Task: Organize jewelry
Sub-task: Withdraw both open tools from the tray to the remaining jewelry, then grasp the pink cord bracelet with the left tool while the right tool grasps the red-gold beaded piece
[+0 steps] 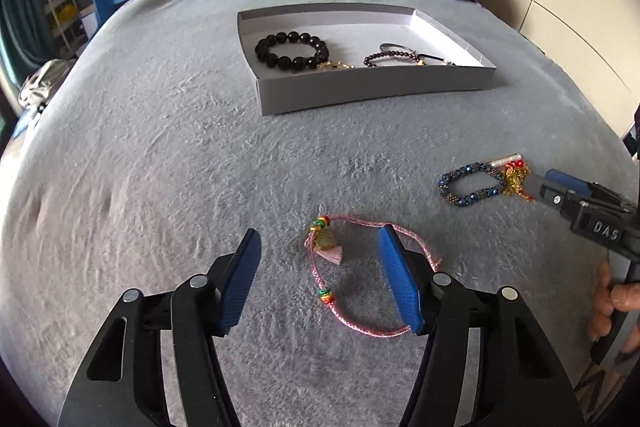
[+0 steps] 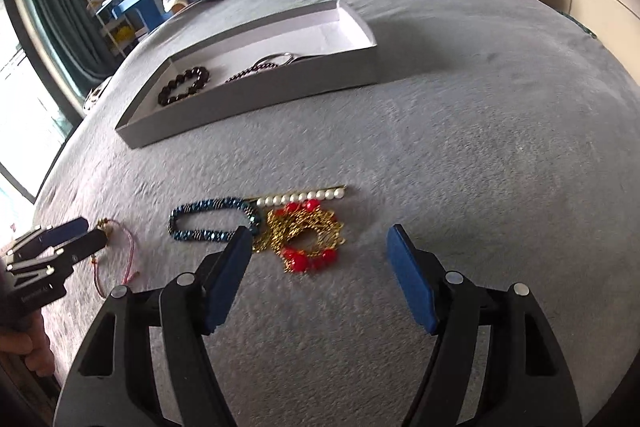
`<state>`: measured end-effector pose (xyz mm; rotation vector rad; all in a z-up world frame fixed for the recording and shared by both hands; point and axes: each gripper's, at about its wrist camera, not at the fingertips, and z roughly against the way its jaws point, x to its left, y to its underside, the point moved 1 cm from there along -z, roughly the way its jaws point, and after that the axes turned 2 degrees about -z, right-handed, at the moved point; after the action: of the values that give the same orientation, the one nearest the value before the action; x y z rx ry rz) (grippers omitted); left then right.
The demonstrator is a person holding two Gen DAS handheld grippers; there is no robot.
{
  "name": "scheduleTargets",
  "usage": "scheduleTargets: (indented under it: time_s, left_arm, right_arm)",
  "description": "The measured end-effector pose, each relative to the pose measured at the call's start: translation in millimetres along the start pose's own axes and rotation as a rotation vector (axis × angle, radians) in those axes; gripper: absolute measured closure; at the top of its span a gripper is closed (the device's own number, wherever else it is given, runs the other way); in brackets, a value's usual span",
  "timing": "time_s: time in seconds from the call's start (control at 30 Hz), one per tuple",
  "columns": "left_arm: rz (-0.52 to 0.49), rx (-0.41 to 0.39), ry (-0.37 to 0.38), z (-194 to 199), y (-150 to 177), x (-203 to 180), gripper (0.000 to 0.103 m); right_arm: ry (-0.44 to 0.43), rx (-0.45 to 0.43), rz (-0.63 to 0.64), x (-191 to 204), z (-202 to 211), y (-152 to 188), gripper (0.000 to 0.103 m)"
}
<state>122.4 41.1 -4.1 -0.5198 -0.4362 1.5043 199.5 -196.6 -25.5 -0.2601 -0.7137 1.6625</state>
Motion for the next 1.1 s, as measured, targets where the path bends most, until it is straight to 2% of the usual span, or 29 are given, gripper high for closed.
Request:
scheduleTargets:
  time_s: [0.13,0.23,0.3,0.33,0.7,0.93,1.03,1.07,1.1]
  left_arm:
    - [0.003,0.004,0.002,-1,0,0,0.040]
    - [-0.001,0.007,0.001,-2,-1,-1,0.040]
    - [-0.003,0.010,0.000,-3,-1,-1,0.040]
    - [-0.003,0.011,0.000,-3,-1,-1,0.040]
    - [0.010,0.024,-0.001,-8,0,2,0.040]
    - [-0.018,0.054,-0.010,-16,4,-1,0.042]
    - [-0.029,0.066,-0.020,-21,5,-2,0.046]
    - [-0.031,0.065,-0.021,-21,5,-2,0.050]
    - [-0.036,0.063,-0.026,-21,4,-2,0.060]
  right_arm:
    - [0.027,0.019,0.043,6,-10,2,0.035]
    - [0.059,0.014,0.086,10,-14,4,0.042]
    - [0.057,0.004,0.102,12,-13,4,0.060]
    - [0.054,0.002,0.101,11,-12,4,0.065]
    - [-0.011,-0.145,-0.060,-15,25,-17,0.065]
    - [-0.033,-0.166,-0.101,-20,31,-20,0.065]
    - [-0.038,-0.160,-0.089,-15,28,-21,0.065]
    - [-0.041,-0.157,-0.086,-14,27,-20,0.065]
    - [-0.042,-0.155,-0.083,-12,28,-19,0.065]
